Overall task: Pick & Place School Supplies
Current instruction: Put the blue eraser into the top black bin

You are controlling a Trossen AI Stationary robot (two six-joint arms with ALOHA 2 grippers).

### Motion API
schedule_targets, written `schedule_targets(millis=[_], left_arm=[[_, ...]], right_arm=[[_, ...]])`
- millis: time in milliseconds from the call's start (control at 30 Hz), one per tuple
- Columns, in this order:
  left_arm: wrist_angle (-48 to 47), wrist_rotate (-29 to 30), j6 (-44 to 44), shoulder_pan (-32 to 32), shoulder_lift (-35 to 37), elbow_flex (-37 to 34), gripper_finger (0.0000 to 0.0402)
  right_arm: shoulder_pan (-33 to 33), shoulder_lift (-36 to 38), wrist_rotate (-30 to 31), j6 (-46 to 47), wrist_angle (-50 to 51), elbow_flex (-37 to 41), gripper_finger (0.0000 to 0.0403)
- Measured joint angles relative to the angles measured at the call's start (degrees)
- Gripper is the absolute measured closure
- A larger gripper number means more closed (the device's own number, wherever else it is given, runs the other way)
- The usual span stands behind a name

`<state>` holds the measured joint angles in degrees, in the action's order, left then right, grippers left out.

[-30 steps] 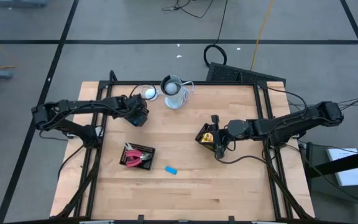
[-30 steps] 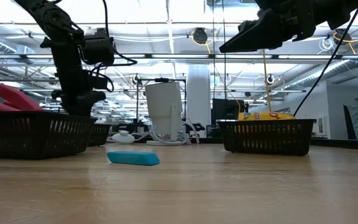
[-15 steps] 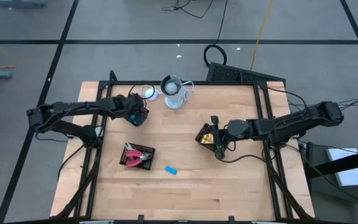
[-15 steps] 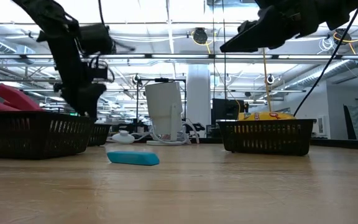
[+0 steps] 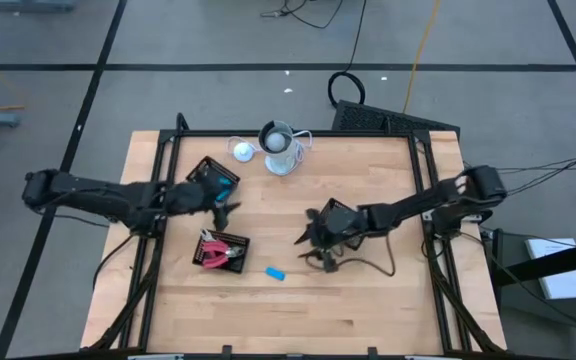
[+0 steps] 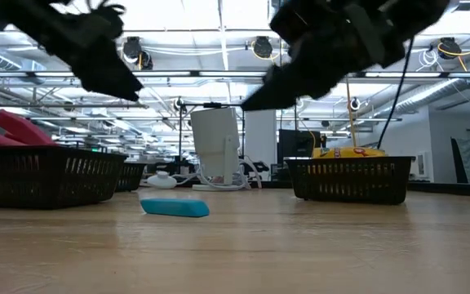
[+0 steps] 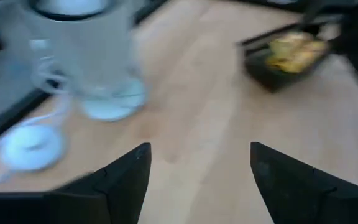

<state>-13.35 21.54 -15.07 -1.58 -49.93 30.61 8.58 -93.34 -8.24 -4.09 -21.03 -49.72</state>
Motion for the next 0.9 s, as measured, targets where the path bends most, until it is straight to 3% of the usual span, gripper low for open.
schedule_targets(millis=[267, 500, 700, 900], left_arm=[[15.79, 0.43, 1.11, -12.7, 5.85, -10.74, 0.0131], [18.35, 2.56, 6.39, -18.38, 5.66, -11.97, 0.0131], [22.47, 4.26, 11.93, -22.1, 5.73, -11.97, 0.0131], [24.1, 5.35, 13.36, -25.32, 5.73, -11.97, 0.0131]], right_arm=[[3.43, -8.68, -2.49, 1.54, 10.51, -15.74, 0.0219], [4.24, -17.89, -2.28, 8.4, 12.46, -25.92, 0.0183], [4.99, -24.84, -1.81, 14.09, 13.77, -28.83, 0.0177], [7.32, -25.4, 6.04, 15.59, 16.0, -29.09, 0.0177]])
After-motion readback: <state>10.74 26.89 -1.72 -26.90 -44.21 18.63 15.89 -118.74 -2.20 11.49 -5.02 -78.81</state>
